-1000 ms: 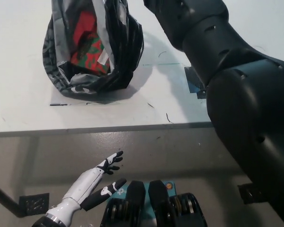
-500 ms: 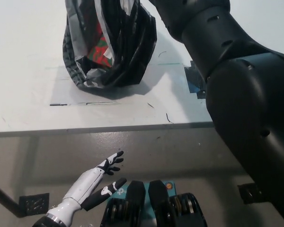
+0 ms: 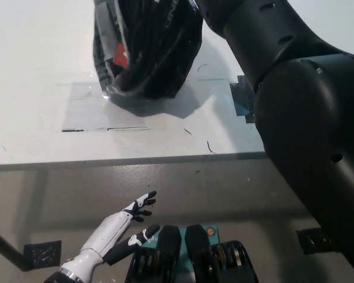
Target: The robot uses its right hand to pick up a bag of coffee beans and puts it in the black plastic bag, then the robot grabs the top of the bag and lifts it.
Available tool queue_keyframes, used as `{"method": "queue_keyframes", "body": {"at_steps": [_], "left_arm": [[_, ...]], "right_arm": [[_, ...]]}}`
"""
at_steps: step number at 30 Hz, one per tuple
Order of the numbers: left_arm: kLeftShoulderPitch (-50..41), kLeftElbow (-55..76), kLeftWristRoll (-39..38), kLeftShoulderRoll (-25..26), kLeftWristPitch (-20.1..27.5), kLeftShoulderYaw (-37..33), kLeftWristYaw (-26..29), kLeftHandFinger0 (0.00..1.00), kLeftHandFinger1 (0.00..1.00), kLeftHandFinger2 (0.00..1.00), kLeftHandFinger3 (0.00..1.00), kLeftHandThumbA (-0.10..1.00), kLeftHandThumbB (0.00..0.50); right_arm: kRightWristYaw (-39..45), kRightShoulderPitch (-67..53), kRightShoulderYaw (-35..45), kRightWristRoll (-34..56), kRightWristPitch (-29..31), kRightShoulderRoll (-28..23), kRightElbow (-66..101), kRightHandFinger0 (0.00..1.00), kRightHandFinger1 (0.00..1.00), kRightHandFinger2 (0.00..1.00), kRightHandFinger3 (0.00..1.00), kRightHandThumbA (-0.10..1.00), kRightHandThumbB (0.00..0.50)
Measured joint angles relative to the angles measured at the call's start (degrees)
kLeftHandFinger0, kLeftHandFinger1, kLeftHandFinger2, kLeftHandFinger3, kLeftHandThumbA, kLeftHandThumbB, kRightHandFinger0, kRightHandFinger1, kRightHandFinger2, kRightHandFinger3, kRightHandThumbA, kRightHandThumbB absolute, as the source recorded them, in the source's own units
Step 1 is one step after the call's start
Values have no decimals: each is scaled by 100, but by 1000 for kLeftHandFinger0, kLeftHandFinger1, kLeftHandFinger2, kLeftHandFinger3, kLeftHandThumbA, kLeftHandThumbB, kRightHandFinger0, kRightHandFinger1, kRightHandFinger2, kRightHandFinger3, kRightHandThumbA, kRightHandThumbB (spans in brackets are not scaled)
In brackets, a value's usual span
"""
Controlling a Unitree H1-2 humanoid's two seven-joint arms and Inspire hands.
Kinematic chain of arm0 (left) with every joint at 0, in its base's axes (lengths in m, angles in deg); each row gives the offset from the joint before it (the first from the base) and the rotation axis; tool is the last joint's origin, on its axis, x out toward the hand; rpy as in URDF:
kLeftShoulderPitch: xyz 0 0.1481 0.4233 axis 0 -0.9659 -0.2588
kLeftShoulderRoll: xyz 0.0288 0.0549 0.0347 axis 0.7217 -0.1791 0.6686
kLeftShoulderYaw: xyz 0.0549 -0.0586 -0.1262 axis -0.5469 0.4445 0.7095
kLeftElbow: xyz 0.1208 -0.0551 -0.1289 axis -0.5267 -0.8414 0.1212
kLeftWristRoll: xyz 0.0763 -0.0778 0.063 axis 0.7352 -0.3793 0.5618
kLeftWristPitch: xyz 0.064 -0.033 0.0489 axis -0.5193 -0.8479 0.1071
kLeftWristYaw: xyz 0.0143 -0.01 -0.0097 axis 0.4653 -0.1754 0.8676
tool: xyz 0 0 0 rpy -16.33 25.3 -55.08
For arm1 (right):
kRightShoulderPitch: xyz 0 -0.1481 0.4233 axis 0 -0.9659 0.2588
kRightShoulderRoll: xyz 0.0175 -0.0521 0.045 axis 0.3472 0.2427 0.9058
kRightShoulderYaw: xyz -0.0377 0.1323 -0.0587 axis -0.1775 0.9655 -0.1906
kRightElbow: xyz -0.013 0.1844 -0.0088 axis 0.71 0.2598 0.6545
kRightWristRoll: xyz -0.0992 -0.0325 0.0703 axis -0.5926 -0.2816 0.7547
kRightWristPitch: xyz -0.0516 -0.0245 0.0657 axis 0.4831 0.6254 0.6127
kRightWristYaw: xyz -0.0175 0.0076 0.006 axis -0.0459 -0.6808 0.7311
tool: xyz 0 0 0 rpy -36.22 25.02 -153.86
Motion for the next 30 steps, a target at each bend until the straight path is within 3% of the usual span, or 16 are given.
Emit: {"method": "queue_keyframes", "body": {"at_steps": [6,13,21,24,27,30], "left_arm": [[-11,0,0,-1,0,-21,-1,792,818,919,1000,1000,250],[-48,-1,38,-23,0,-83,0,766,807,921,1000,1000,229],[-89,-1,153,-48,-2,-256,0,732,791,927,1000,1000,223],[-110,1,196,-80,-19,-286,0,737,794,931,1000,1000,220],[-114,1,230,-106,-45,-307,-1,751,799,934,1000,996,214],[-111,15,259,-108,-105,-325,-2,755,807,949,1000,996,213]], "right_arm": [[-64,17,22,110,54,-1,-1,0,284,873,1000,-100,60],[-126,177,70,227,55,-4,-2,0,300,938,1000,-100,69],[-127,230,61,321,66,-2,0,0,290,881,1000,-100,63],[-127,225,60,330,66,9,0,0,313,880,1000,-100,89],[-126,228,61,335,67,32,-1,0,255,842,1000,-100,58],[-123,235,84,355,77,79,0,0,251,837,1000,-100,76]]}}
